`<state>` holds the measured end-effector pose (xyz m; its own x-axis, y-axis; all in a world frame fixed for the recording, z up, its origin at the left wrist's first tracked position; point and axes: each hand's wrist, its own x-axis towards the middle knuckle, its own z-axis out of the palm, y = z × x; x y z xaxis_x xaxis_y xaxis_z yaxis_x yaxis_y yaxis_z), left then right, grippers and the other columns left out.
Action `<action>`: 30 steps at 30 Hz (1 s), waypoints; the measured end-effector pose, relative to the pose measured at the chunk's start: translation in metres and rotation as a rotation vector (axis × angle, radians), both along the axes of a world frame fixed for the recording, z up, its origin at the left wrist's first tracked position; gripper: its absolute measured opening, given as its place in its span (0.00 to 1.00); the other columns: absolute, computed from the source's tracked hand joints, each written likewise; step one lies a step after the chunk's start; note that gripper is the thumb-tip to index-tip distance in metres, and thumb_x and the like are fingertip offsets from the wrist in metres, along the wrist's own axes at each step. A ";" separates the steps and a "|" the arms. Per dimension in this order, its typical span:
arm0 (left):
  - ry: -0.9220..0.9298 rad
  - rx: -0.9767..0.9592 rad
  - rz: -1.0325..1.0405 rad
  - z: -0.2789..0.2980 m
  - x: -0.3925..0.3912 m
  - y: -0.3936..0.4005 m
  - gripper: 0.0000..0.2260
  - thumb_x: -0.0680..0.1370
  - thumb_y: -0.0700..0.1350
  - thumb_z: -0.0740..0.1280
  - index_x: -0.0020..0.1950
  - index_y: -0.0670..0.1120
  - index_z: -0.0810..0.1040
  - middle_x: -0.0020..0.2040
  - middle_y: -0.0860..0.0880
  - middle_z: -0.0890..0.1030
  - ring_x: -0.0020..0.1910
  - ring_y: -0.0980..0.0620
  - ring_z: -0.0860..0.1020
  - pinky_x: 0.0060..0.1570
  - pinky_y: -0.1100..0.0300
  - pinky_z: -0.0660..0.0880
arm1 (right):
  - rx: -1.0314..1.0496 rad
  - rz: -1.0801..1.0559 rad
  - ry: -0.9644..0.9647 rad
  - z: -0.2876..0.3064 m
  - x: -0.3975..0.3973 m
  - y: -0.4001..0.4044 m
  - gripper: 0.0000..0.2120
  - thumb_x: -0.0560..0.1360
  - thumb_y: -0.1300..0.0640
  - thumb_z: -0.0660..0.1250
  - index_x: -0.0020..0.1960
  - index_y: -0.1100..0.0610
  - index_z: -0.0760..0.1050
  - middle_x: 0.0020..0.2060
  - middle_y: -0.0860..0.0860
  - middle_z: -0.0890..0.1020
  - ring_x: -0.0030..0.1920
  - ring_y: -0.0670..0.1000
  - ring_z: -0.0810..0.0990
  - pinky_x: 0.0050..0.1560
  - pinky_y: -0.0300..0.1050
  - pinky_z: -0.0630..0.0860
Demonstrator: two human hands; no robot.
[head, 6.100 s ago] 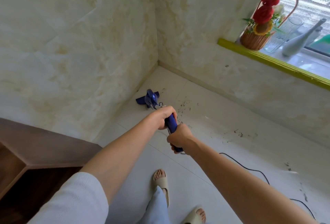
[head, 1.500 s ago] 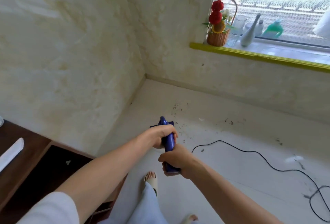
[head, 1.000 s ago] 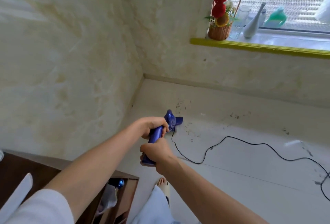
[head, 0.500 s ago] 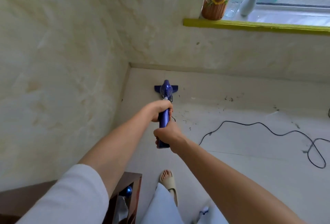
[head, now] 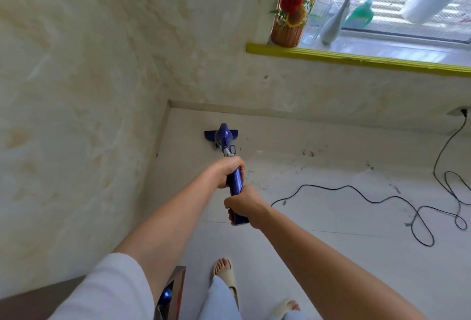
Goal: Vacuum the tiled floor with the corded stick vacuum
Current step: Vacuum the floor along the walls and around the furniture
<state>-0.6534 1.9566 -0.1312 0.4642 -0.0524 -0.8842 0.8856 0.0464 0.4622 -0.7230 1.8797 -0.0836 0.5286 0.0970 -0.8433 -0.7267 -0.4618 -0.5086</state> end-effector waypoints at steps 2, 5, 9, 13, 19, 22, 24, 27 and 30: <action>-0.006 0.005 0.000 0.009 -0.006 -0.003 0.13 0.74 0.35 0.59 0.30 0.42 0.68 0.24 0.48 0.71 0.27 0.51 0.69 0.36 0.60 0.72 | 0.020 -0.005 0.004 0.008 -0.005 -0.005 0.18 0.76 0.69 0.62 0.64 0.63 0.64 0.35 0.55 0.74 0.30 0.48 0.75 0.30 0.39 0.77; -0.013 0.019 -0.009 0.020 -0.017 -0.006 0.12 0.73 0.35 0.60 0.29 0.43 0.69 0.25 0.47 0.72 0.26 0.52 0.70 0.37 0.61 0.71 | 0.063 -0.022 0.022 0.023 -0.015 -0.011 0.16 0.75 0.69 0.63 0.60 0.61 0.64 0.35 0.55 0.74 0.30 0.48 0.75 0.27 0.39 0.77; 0.015 0.020 -0.013 0.035 -0.032 -0.009 0.09 0.72 0.34 0.60 0.33 0.42 0.71 0.27 0.48 0.73 0.27 0.53 0.70 0.36 0.62 0.71 | 0.125 -0.057 0.055 0.037 -0.029 -0.017 0.20 0.74 0.70 0.64 0.63 0.60 0.65 0.35 0.56 0.73 0.30 0.49 0.74 0.28 0.40 0.77; 0.040 0.006 -0.021 0.045 -0.041 -0.011 0.07 0.72 0.35 0.62 0.34 0.42 0.72 0.26 0.48 0.74 0.27 0.53 0.71 0.36 0.62 0.72 | 0.184 -0.075 0.085 0.047 -0.037 -0.022 0.18 0.74 0.72 0.64 0.61 0.60 0.66 0.34 0.56 0.72 0.29 0.49 0.73 0.33 0.41 0.77; 0.063 -0.005 -0.014 0.045 -0.038 -0.014 0.08 0.71 0.34 0.62 0.33 0.42 0.71 0.25 0.48 0.73 0.26 0.53 0.71 0.34 0.62 0.72 | 0.193 -0.049 0.056 0.051 -0.036 -0.029 0.20 0.74 0.71 0.65 0.63 0.62 0.65 0.35 0.56 0.73 0.30 0.48 0.73 0.29 0.39 0.77; 0.071 0.003 -0.023 0.041 -0.032 -0.013 0.07 0.72 0.34 0.61 0.35 0.42 0.71 0.25 0.49 0.72 0.25 0.53 0.70 0.33 0.62 0.72 | 0.178 -0.041 0.034 0.045 -0.033 -0.026 0.21 0.74 0.69 0.66 0.64 0.63 0.64 0.36 0.56 0.74 0.31 0.48 0.75 0.28 0.38 0.77; 0.073 -0.012 -0.005 0.036 -0.026 -0.011 0.07 0.74 0.34 0.61 0.37 0.42 0.70 0.26 0.49 0.72 0.23 0.54 0.70 0.29 0.62 0.72 | 0.166 -0.033 0.017 0.038 -0.027 -0.024 0.22 0.74 0.69 0.66 0.65 0.63 0.64 0.36 0.56 0.75 0.31 0.48 0.76 0.30 0.40 0.78; 0.058 -0.022 0.039 0.030 -0.018 -0.012 0.08 0.75 0.34 0.61 0.36 0.42 0.69 0.25 0.49 0.71 0.24 0.54 0.70 0.26 0.62 0.72 | 0.129 -0.008 0.004 0.029 -0.017 -0.021 0.23 0.74 0.69 0.66 0.66 0.63 0.64 0.35 0.56 0.75 0.30 0.48 0.76 0.29 0.40 0.77; 0.031 -0.028 0.057 0.023 -0.011 -0.016 0.09 0.74 0.35 0.59 0.34 0.42 0.69 0.25 0.49 0.71 0.25 0.54 0.69 0.28 0.61 0.71 | 0.071 -0.025 -0.015 0.026 -0.012 -0.021 0.19 0.74 0.70 0.61 0.63 0.61 0.64 0.33 0.55 0.73 0.29 0.48 0.73 0.26 0.39 0.74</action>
<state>-0.6647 1.9402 -0.1079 0.4396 -0.0515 -0.8967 0.8950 0.1092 0.4325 -0.7353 1.8590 -0.0576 0.5442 0.1426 -0.8268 -0.7297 -0.4058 -0.5503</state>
